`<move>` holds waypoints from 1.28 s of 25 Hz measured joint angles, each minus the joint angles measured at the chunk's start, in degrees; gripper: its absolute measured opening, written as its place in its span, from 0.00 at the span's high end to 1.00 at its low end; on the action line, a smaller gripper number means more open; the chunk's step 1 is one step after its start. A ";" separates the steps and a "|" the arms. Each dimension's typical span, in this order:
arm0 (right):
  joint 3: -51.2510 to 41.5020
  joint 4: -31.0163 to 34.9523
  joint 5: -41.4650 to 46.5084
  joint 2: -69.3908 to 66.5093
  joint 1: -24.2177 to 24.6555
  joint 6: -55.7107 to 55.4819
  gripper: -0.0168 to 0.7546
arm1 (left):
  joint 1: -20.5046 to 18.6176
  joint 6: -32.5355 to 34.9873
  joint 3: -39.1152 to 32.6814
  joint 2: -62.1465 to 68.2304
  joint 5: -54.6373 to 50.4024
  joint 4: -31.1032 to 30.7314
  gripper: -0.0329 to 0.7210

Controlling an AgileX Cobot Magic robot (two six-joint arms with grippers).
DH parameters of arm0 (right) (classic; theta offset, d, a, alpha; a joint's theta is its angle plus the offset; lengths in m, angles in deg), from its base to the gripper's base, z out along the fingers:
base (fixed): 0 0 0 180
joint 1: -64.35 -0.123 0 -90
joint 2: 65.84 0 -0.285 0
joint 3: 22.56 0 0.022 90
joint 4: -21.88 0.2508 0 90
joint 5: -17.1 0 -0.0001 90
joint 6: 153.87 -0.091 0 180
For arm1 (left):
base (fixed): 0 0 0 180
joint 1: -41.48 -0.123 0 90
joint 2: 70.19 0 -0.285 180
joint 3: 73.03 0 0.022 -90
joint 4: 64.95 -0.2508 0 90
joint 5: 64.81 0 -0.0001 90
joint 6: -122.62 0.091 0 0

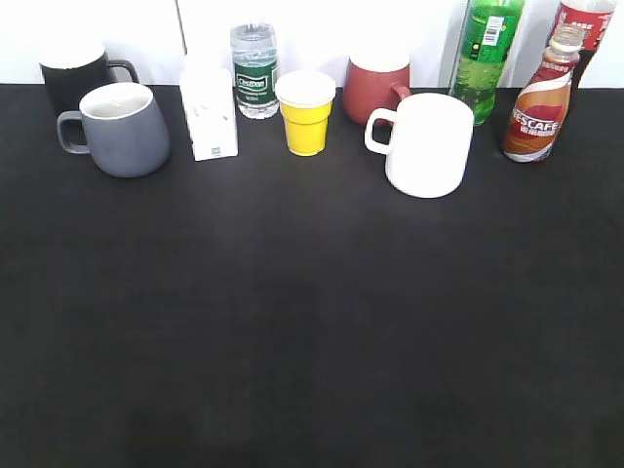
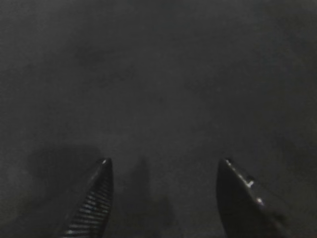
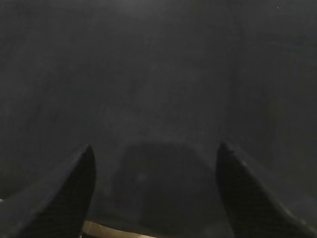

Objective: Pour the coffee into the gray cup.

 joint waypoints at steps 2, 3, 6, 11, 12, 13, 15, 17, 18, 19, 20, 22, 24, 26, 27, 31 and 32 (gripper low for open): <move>0.00 0.00 0.00 0.00 0.00 -0.06 0.22 | 0.00 0.00 0.00 0.00 0.00 0.00 0.30; 0.00 0.00 0.00 0.00 0.00 -0.06 0.22 | 0.00 0.00 0.00 0.00 0.00 0.00 0.30; 0.00 0.00 -0.04 0.00 0.00 -0.06 0.22 | 0.00 0.00 0.00 0.00 0.00 0.00 0.30; 0.00 0.02 -0.11 1.10 0.85 -0.12 0.22 | -4.38 0.00 0.00 -2.98 0.22 0.00 0.34; 0.00 0.02 -0.11 1.21 3.38 -0.12 0.22 | -7.58 0.00 0.00 -4.77 0.22 0.00 0.35; 0.00 0.07 -0.11 1.21 6.63 -0.12 0.22 | -10.31 0.00 0.00 -6.64 0.22 0.00 0.37; -0.06 0.07 -0.16 2.54 13.25 -0.12 0.21 | -14.20 0.00 0.00 -10.94 0.22 0.00 0.40; -0.06 0.07 -0.16 6.90 16.79 -0.12 0.21 | -15.23 0.00 0.00 -13.68 0.23 0.00 0.41; -0.06 0.13 -0.14 7.40 17.46 -0.19 0.21 | -15.28 0.00 0.00 -13.74 0.29 0.00 0.41; -0.06 0.13 -0.14 7.53 17.71 -0.19 0.21 | -15.34 0.00 0.00 -13.75 0.24 0.00 0.41; -0.06 0.13 -0.20 7.53 17.71 -0.19 0.21 | -15.34 0.00 0.00 -13.75 0.24 0.00 0.41; -0.06 0.18 -0.20 7.53 17.71 -0.19 0.21 | -15.34 0.00 0.00 -13.75 0.24 0.00 0.42; -0.06 0.18 -0.20 7.53 17.71 -0.19 0.21 | -15.34 0.00 0.00 -13.75 0.24 0.00 0.45; -0.06 0.18 -0.20 7.53 17.71 -0.19 0.21 | -15.34 0.00 0.00 -13.75 0.24 0.00 0.50; -0.06 0.18 -0.20 7.53 17.71 -0.19 0.21 | -15.34 0.00 0.00 -13.75 0.24 0.00 0.52; -0.06 0.18 -0.20 7.53 17.71 -0.19 0.22 | -15.34 0.00 0.00 -13.75 0.24 0.00 0.61; -0.06 0.18 -0.25 7.53 17.71 -0.19 0.22 | -15.34 0.00 0.00 -13.75 0.24 0.00 0.63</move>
